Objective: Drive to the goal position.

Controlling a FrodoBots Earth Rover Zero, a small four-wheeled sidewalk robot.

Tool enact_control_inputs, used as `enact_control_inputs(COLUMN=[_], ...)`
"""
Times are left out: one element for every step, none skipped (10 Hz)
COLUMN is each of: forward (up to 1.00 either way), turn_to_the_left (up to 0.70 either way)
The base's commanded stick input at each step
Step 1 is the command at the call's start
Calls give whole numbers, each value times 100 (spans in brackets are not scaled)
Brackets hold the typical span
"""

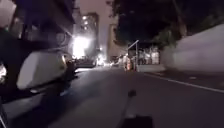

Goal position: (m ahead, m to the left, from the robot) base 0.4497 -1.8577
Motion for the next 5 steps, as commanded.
enact_control_inputs(forward=[45,45,45,45,45], turn_to_the_left=[0,0,0,0,0])
